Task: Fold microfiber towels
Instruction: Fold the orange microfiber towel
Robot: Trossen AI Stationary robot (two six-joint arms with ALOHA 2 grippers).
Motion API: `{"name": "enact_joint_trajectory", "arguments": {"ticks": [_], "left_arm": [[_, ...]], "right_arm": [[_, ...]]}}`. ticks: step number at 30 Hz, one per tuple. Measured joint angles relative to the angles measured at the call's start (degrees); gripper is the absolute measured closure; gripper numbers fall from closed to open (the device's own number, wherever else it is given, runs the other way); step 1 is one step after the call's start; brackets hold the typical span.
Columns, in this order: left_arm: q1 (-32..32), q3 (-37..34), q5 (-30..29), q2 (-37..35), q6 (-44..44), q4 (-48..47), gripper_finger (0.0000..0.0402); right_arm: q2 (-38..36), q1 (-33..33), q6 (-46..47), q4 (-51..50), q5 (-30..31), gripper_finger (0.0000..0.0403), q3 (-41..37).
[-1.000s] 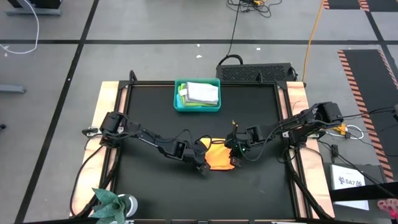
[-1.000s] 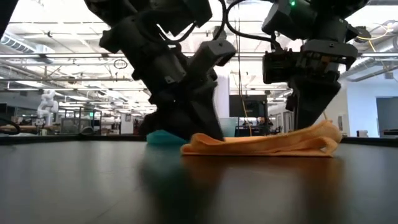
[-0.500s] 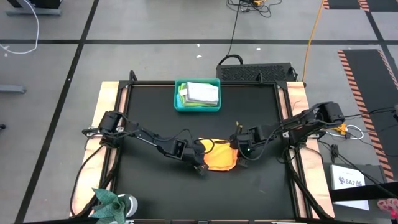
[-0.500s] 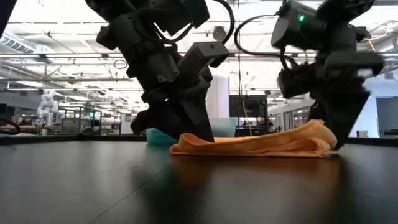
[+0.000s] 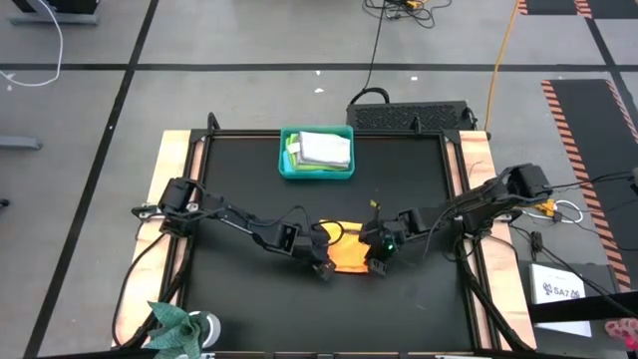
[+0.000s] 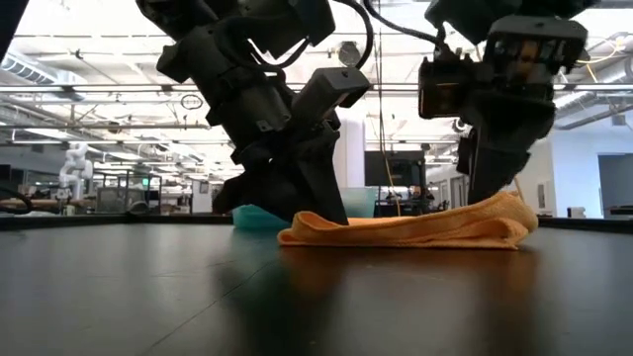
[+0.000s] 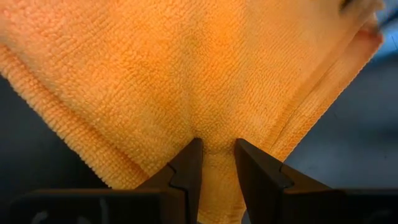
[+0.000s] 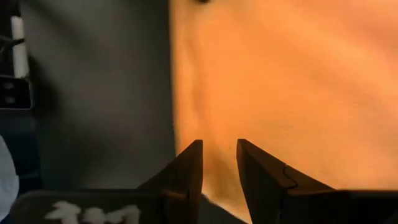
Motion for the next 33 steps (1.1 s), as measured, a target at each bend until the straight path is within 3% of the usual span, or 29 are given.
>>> {"name": "enact_joint_trajectory", "arguments": {"ticks": [6, 11, 21, 29, 33], "left_arm": [[0.6, 0.0, 0.2, 0.0, 0.0, 0.3, 0.03], [1.0, 0.0, 0.2, 0.0, 0.0, 0.6, 0.03], [1.0, 0.0, 0.3, 0.0, -0.1, 0.4, 0.03], [1.0, 0.0, 0.3, 0.0, -0.6, 0.5, 0.03], [0.7, 0.1, 0.2, -0.5, 4.2, 3.8, 0.03]], "right_arm": [[6.4, 2.6, 0.0, 2.8, -0.4, 0.0315, 0.0], [8.3, 4.6, 0.9, 2.5, -4.6, 0.0315, 0.3], [3.5, 7.2, 1.6, -5.7, -5.4, 0.0315, 0.1], [-2.5, 6.1, 2.9, -5.5, -4.6, 0.0315, 0.0], [-7.1, 4.5, 1.9, -6.1, -3.2, 0.0315, 0.0]]}}
